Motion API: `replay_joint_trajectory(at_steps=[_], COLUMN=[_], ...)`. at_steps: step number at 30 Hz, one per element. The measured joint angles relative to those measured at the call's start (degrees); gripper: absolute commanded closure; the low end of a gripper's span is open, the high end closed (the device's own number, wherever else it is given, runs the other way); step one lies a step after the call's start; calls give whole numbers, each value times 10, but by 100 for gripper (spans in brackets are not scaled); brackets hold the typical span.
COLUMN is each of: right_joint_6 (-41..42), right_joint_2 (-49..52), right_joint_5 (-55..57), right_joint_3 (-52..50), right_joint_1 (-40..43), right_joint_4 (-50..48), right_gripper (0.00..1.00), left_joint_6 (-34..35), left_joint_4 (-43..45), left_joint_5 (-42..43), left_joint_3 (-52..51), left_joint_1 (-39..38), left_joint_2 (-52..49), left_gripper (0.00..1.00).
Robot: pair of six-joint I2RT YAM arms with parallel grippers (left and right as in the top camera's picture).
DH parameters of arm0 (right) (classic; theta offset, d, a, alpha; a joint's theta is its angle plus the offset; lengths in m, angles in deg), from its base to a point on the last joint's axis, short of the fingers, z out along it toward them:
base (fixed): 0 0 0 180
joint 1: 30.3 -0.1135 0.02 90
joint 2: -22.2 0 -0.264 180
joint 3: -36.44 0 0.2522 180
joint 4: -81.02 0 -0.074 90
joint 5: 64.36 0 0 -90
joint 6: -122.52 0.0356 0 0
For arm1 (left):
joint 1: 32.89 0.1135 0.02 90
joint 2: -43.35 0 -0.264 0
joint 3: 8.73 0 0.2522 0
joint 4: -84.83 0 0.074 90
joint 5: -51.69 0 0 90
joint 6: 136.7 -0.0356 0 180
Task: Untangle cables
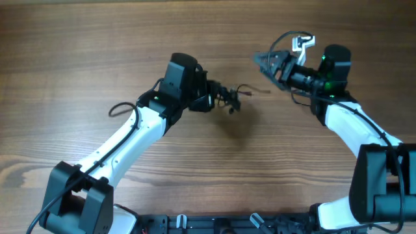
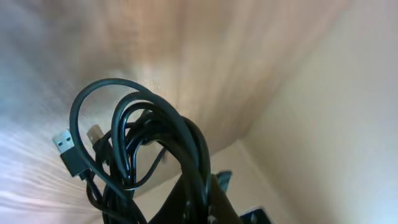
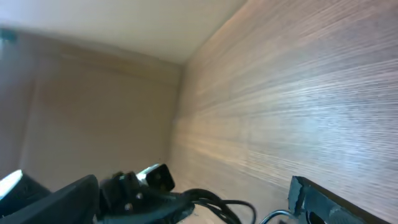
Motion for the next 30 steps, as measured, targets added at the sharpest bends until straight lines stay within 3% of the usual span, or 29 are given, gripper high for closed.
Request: replay_joint_trajectory(at_steps=[2, 5, 10, 13, 16, 17, 18, 19, 21, 22, 23, 24, 27, 29, 30], right_joint_6=[-63, -220, -344, -398, -450, -471, -483, -497, -511, -511, -517, -514, -456, -402, -366], right_joint_2=[0, 0, 0, 0, 0, 0, 0, 0, 0, 0, 0, -1, -1, -1, -1], right_joint_5=[-9, -84, -173, -148, -31, 23, 60, 108, 222, 264, 288, 295, 286, 226, 193], right_joint_3=[2, 3, 3, 3, 3, 3, 3, 3, 3, 3, 3, 3, 3, 3, 3], right_joint_1=[-2, -19, -28, -50, -136, -170, -190, -210, -248, -255, -257, -261, -256, -228, -214], right_joint_4=[30, 76, 88, 88, 88, 88, 88, 87, 87, 87, 86, 87, 92, 92, 94], right_gripper=[0, 0, 0, 0, 0, 5, 18, 34, 79, 96, 96, 96, 96, 96, 96], left_joint_6=[8, 8, 8, 8, 8, 8, 8, 8, 8, 8, 8, 8, -15, -151, -226], left_joint_4=[-10, -11, -11, -11, -11, -11, -11, -11, -11, -11, -9, -7, -6, -4, 0], left_joint_5=[-7, -21, -18, 12, 44, 64, 75, 85, 112, 125, 131, 136, 141, 141, 143], left_joint_3=[0, 0, 0, 0, 0, 0, 0, 0, 0, 0, 0, 0, 0, 0, 0], left_joint_1=[0, 2, 40, 83, 100, 100, 100, 100, 100, 100, 100, 100, 100, 106, 112], left_joint_2=[0, 0, 0, 0, 0, 0, 0, 0, 0, 0, 0, 0, 0, 0, 0], left_gripper=[96, 96, 96, 96, 96, 96, 96, 96, 96, 96, 93, 82, 31, 27, 20])
